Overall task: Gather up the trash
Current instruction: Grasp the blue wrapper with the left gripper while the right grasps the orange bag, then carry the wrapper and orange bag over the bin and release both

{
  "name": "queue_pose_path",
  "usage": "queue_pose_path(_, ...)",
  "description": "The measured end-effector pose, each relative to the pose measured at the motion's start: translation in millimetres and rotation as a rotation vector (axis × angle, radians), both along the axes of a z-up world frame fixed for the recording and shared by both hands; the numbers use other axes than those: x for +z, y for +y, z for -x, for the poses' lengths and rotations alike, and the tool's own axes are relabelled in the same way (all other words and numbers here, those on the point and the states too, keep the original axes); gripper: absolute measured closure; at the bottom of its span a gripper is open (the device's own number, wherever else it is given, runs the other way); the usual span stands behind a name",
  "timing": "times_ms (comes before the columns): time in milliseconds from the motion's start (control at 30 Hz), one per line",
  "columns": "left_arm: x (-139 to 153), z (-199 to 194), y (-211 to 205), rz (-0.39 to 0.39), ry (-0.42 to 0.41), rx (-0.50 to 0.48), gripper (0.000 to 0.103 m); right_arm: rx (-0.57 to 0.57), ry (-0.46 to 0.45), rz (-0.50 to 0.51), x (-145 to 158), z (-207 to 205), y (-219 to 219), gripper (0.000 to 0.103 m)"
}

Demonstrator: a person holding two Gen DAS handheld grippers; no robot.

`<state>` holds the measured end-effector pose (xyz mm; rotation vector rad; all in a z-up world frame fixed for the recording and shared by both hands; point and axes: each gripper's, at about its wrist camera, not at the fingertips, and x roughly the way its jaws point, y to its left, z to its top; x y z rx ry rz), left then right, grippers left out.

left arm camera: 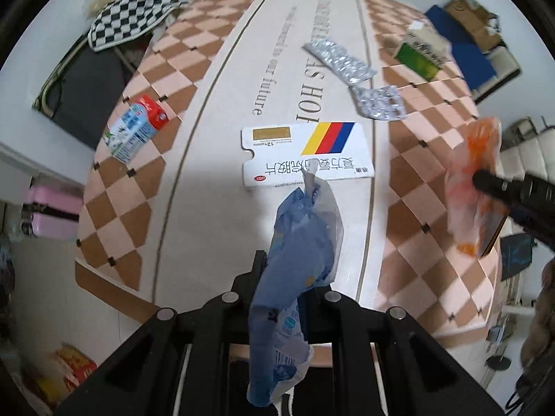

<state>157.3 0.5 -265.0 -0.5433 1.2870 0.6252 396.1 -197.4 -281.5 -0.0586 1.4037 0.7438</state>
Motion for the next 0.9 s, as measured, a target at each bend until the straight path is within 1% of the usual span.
queue_pose_path(67, 13.0, 9.4, 0.1, -0.002, -0.028, -0.032, 0.09, -0.008, 0.002, -0.022, 8.2, 25.2, -13.7, 0.056)
queue_pose_path(133, 22.9, 34.5, -6.1, 0.004, -0.056, -0.071, 0.09, -0.023, 0.002, -0.043, 15.1, 59.0, -30.4, 0.056)
queue_pose_path(167, 22.9, 37.8, -8.1, 0.01, -0.065, -0.081, 0.09, -0.022, 0.008, -0.048, 17.0, 74.0, -36.5, 0.056)
queue_pose_path(233, 25.9, 62.4, -13.9, 0.03, -0.082, -0.117, 0.09, -0.036, 0.019, -0.058, 20.1, 111.1, -52.8, 0.056)
queue_pose_path(367, 20.4, 108.3, -28.9, 0.077, -0.084, -0.179, 0.09, -0.062, 0.068, -0.066, 11.4, 186.5, -86.2, 0.056)
queue_pose_path(467, 3.3, 142.4, -45.7, 0.126, -0.053, -0.219, 0.09, -0.087, 0.138, -0.061, -7.5, 240.4, -113.7, 0.056)
queue_pose_path(533, -21.6, 165.4, -57.7, 0.17, -0.008, -0.232, 0.09, -0.095, 0.18, -0.047, -25.1, 273.4, -130.2, 0.056)
queue_pose_path(567, -31.3, 170.5, -60.8, 0.187, 0.009, -0.23, 0.09, -0.094, 0.196, -0.038, -33.6, 285.1, -135.8, 0.056)
queue_pose_path(633, -66.0, 184.0, -67.0, 0.251, 0.05, -0.204, 0.09, -0.088, 0.231, -0.012, -59.5, 310.1, -147.6, 0.056)
queue_pose_path(667, -79.9, 187.6, -69.3, 0.267, 0.057, -0.198, 0.09, -0.085, 0.246, 0.001, -73.1, 318.5, -151.3, 0.056)
queue_pose_path(700, -100.9, 189.8, -72.9, 0.281, 0.066, -0.195, 0.09, -0.082, 0.259, 0.014, -87.1, 325.4, -154.8, 0.056)
queue_pose_path(767, -130.8, 189.7, -75.7, 0.297, 0.077, -0.185, 0.089, -0.078, 0.28, 0.039, -124.7, 336.4, -160.2, 0.056)
queue_pose_path(800, -154.7, 187.8, -75.5, 0.322, 0.08, -0.171, 0.089, -0.076, 0.284, 0.051, -142.3, 338.3, -160.5, 0.056)
queue_pose_path(833, -176.9, 185.3, -74.4, 0.348, 0.087, -0.157, 0.089, -0.078, 0.291, 0.065, -169.0, 340.9, -162.2, 0.056)
queue_pose_path(867, -203.4, 181.8, -72.3, 0.39, 0.084, -0.138, 0.089, -0.079, 0.297, 0.072, -188.8, 341.0, -162.3, 0.056)
queue_pose_path(900, -219.0, 178.9, -70.3, 0.413, 0.081, -0.126, 0.089, -0.078, 0.293, 0.087, -214.9, 340.7, -161.4, 0.056)
